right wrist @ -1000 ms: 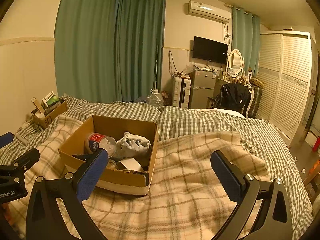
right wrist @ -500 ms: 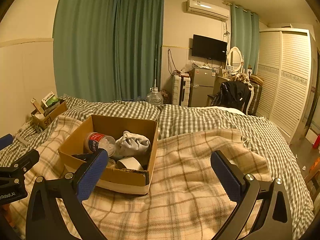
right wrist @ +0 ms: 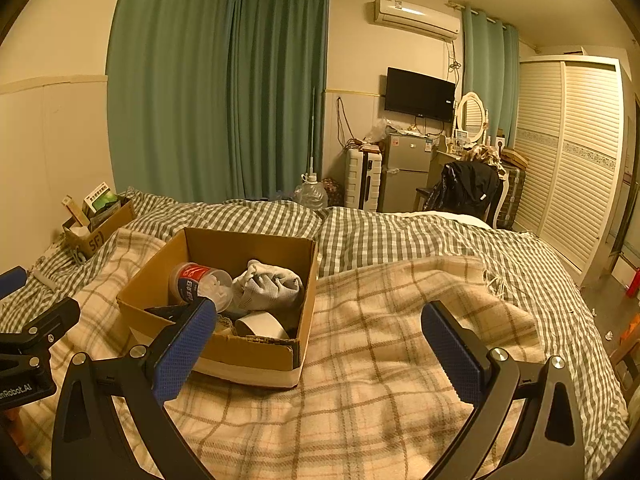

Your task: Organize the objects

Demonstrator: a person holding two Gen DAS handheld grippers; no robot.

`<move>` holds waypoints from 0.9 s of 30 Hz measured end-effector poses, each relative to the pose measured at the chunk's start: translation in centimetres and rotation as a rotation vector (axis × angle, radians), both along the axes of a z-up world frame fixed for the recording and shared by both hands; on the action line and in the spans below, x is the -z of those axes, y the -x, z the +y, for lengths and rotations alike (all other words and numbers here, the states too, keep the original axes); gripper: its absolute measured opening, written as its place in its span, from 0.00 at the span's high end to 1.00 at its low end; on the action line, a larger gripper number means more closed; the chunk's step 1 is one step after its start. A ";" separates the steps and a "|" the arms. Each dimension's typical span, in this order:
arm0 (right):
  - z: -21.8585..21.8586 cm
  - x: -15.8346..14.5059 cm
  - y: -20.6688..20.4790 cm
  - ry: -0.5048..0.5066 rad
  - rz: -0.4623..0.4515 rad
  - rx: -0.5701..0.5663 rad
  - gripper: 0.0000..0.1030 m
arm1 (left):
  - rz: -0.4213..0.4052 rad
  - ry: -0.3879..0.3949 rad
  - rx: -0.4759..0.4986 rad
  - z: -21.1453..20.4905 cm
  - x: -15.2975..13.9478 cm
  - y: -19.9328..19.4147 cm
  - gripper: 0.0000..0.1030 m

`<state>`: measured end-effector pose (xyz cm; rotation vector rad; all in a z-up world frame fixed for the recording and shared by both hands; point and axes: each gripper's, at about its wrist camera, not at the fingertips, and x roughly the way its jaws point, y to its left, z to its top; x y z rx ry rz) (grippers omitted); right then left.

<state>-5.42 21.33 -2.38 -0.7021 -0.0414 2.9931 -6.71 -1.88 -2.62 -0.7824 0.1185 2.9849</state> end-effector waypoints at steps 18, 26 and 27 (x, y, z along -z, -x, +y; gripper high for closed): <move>-0.4 0.4 0.1 -0.034 0.002 0.003 0.00 | -0.004 0.001 -0.023 -0.3 0.3 0.2 0.00; -0.6 0.4 0.0 -0.044 0.010 0.001 0.00 | 0.003 -0.003 -0.019 -0.3 0.3 0.1 0.00; -0.5 0.4 0.0 -0.043 0.010 0.001 0.00 | 0.003 -0.002 -0.018 -0.2 0.3 0.1 0.00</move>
